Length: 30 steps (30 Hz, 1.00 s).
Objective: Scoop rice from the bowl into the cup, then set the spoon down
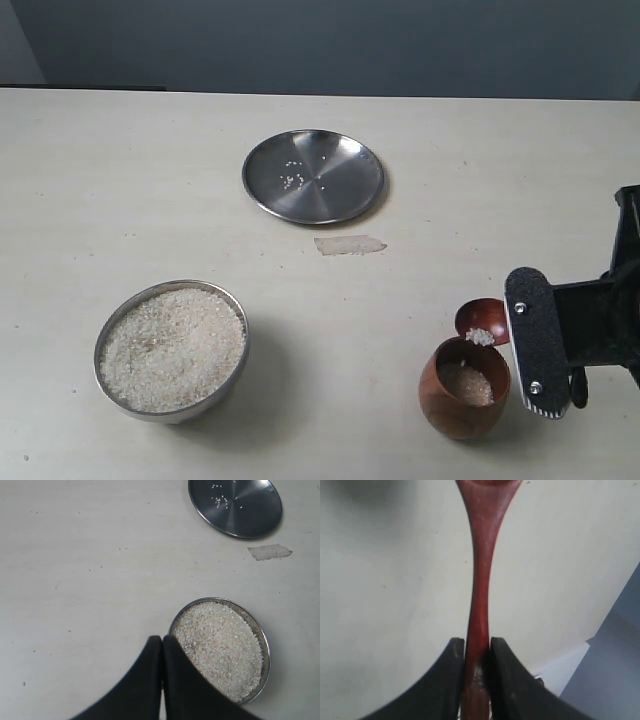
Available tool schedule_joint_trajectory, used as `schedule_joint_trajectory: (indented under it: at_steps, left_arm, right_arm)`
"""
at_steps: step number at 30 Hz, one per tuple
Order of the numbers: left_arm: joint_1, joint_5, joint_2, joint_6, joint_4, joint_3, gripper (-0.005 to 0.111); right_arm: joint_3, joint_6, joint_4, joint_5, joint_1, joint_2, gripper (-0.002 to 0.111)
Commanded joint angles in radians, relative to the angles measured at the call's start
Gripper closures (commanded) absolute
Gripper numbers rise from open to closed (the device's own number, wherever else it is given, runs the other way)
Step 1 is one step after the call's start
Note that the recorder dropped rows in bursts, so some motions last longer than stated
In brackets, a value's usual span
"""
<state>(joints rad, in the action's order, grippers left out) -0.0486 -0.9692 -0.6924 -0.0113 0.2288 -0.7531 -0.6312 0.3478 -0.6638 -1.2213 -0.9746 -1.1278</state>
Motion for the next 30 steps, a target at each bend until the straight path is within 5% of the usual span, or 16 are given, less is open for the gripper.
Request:
schedule_joint_trajectory:
  at_steps: [1,8,30]
  left_arm:
    - [-0.001,0.004,0.0,0.002,-0.002,-0.005,0.106]
    - [-0.001,0.004,0.0,0.002,-0.005,-0.005,0.106]
    - [-0.001,0.004,0.0,0.002,-0.005,-0.005,0.106]
  right_arm:
    - [0.002,0.009,0.007,0.0,-0.004,0.005,0.109]
    - [0.002,0.019,0.116,0.0,-0.004,-0.004,0.109]
    - [0.002,0.008,-0.095,0.0,-0.004,-0.005,0.109]
